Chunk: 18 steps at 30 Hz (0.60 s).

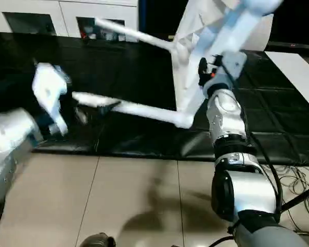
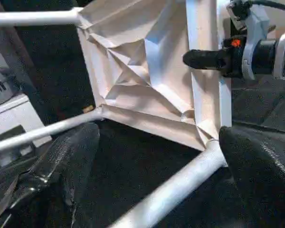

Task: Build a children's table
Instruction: Flip table

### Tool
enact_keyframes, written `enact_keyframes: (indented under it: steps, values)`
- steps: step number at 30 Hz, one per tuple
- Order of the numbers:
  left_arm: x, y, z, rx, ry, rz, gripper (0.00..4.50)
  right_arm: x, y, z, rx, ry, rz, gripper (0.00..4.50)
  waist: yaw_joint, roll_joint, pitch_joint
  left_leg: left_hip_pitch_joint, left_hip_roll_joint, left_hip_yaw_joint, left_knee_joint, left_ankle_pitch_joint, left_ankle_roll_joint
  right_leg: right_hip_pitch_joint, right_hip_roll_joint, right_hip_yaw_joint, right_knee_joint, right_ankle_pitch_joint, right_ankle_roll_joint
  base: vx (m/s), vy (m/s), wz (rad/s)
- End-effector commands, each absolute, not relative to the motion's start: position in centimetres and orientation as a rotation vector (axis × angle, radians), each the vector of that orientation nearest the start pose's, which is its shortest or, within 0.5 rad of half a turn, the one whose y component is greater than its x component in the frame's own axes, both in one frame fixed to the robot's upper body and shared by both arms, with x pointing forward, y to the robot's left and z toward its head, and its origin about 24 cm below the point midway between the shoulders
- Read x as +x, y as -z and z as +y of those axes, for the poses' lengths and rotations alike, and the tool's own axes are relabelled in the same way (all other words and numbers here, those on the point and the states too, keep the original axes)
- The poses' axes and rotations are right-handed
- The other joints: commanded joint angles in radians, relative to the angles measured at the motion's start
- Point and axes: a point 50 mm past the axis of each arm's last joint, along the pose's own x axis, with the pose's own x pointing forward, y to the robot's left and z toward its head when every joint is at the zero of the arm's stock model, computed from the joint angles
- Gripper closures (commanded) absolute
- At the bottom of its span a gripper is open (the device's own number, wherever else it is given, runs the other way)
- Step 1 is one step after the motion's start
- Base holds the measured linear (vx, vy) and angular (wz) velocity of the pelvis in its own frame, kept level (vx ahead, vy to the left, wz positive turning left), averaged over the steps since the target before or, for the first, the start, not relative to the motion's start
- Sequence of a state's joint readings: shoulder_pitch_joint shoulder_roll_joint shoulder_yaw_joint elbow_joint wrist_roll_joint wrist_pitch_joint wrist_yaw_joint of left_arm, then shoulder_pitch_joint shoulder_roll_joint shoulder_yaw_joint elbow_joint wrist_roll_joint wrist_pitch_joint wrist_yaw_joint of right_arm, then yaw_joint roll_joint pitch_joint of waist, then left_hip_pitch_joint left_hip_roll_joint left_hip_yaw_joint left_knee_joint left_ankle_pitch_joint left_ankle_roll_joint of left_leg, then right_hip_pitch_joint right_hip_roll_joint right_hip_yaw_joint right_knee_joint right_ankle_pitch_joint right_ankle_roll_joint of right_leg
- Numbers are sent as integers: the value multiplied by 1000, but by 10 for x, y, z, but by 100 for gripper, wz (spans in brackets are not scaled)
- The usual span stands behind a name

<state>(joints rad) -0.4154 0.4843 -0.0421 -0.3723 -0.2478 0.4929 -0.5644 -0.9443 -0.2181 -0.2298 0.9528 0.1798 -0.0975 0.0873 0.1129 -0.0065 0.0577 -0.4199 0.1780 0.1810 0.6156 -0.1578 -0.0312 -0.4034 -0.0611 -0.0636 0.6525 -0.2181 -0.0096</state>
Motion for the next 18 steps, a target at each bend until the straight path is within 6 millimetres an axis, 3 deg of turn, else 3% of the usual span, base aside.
enact_keyframes:
  steps: [1,6,7,8,9,16,18]
  values:
    - [285,-192,139,408,744,-175,0,407,-159,-189,44,35,-111,254,-7,-4,-75,39,46,-12,-65,-154,-32,40,-72,50,-67,-58,-161,0,0,0]
    - [293,-191,134,526,727,-201,0,411,-155,-178,-13,-8,-15,254,-9,-10,-72,38,46,-14,-68,-178,-39,41,-73,51,-75,-103,-150,0,0,0]
    - [295,-191,134,542,718,-210,0,411,-154,-177,-15,-9,-2,254,-10,-7,-72,40,47,-15,-69,-195,-47,38,-74,52,-75,-123,-147,0,0,0]
    - [298,-192,134,568,699,-222,0,411,-153,-177,-5,-12,12,254,-11,-12,-72,40,47,-14,-70,-201,-49,39,-74,52,-78,-131,-143,0,0,0]
    - [299,-192,134,581,691,-227,0,411,-152,-176,2,-14,17,254,-9,-8,-73,42,49,-16,-71,-210,-57,37,-76,52,-76,-137,-140,0,0,0]
    - [314,-201,131,701,580,-380,0,411,-144,-174,-86,5,100,254,-8,-11,-75,44,49,-17,-72,-218,-72,35,-76,52,-75,-98,-145,0,0,0]
    - [317,-197,125,747,596,-405,0,411,-141,-173,-76,-4,112,199,-6,-12,-76,42,49,-18,-72,-214,-67,38,-78,52,-76,-100,-143,0,0,0]
